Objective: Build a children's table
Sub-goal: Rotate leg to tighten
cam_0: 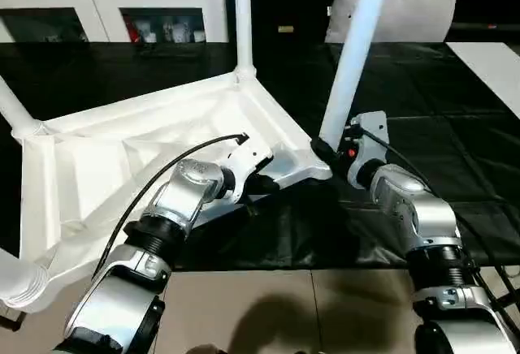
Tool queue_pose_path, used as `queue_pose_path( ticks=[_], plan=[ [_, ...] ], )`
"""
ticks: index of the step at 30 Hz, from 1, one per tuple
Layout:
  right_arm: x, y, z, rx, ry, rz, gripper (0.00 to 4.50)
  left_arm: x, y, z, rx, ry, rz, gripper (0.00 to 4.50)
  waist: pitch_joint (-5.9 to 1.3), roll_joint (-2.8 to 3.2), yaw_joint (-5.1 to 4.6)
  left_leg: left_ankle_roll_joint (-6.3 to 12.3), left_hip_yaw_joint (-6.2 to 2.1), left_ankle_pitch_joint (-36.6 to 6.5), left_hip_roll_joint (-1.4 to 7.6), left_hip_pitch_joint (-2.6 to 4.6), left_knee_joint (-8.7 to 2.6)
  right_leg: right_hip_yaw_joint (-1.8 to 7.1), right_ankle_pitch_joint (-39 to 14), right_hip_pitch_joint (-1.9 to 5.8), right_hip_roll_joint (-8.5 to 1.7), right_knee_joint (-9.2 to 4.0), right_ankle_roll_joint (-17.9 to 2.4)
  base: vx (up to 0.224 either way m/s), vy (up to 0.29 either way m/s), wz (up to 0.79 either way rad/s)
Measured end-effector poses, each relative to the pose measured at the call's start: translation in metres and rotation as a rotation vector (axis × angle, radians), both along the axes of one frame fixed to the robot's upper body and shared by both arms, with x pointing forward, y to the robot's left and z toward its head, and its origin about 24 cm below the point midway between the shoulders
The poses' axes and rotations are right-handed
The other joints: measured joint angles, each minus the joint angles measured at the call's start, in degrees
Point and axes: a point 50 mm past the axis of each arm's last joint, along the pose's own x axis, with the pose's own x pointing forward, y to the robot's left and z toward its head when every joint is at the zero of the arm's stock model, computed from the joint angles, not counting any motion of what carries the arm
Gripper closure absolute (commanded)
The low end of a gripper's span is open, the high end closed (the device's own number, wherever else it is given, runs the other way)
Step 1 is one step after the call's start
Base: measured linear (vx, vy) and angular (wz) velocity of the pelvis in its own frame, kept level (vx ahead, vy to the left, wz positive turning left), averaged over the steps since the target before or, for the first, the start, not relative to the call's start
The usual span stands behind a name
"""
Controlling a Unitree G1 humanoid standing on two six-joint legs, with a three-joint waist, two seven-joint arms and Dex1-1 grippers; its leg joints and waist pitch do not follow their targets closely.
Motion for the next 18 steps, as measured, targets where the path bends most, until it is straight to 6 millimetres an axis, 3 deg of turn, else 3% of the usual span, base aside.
queue_pose_path(
  ticks=[4, 10, 16, 18],
  plan=[
    [-0.003, -0.006, -0.002, -0.027, -0.004, 0.051, 0.96, 0.000, 0.005, 0.000, 0.013, -0.012, -0.016, 4.50, 0.02, 0.00, 0.01, 0.00, 0.01, 0.0, 0.00, 0.00, 0.01, 0.00, 0.0, -0.01, 0.00, -0.01, 0.0, 0.000, 0.000, 0.00],
    [-0.014, -0.036, -0.003, -0.076, 0.003, 0.200, 0.49, -0.003, 0.017, 0.001, 0.034, -0.048, -0.108, 4.50, 0.04, 0.03, 0.05, 0.02, 0.02, 0.0, 0.01, -0.15, -0.02, -0.01, 0.0, -0.14, 0.01, 0.01, 0.0, 0.000, 0.000, 0.00],
    [-0.029, -0.052, 0.002, -0.151, -0.033, 0.450, 0.49, -0.012, 0.033, 0.001, 0.056, -0.054, -0.277, 4.50, 0.04, 0.01, 1.27, 0.06, 0.02, 0.0, 0.03, -0.30, 0.08, -0.03, 0.0, -0.24, 0.01, 0.02, 0.0, 0.000, 0.000, 0.00],
    [-0.033, -0.051, 0.002, -0.144, -0.039, 0.516, 0.86, -0.014, 0.035, 0.001, 0.063, -0.050, -0.330, 4.50, 0.03, 0.00, 1.80, 0.08, 0.02, 0.0, 0.03, -0.34, 0.15, -0.04, 0.0, -0.24, 0.01, 0.03, 0.0, 0.000, 0.000, 0.00]
  ],
)
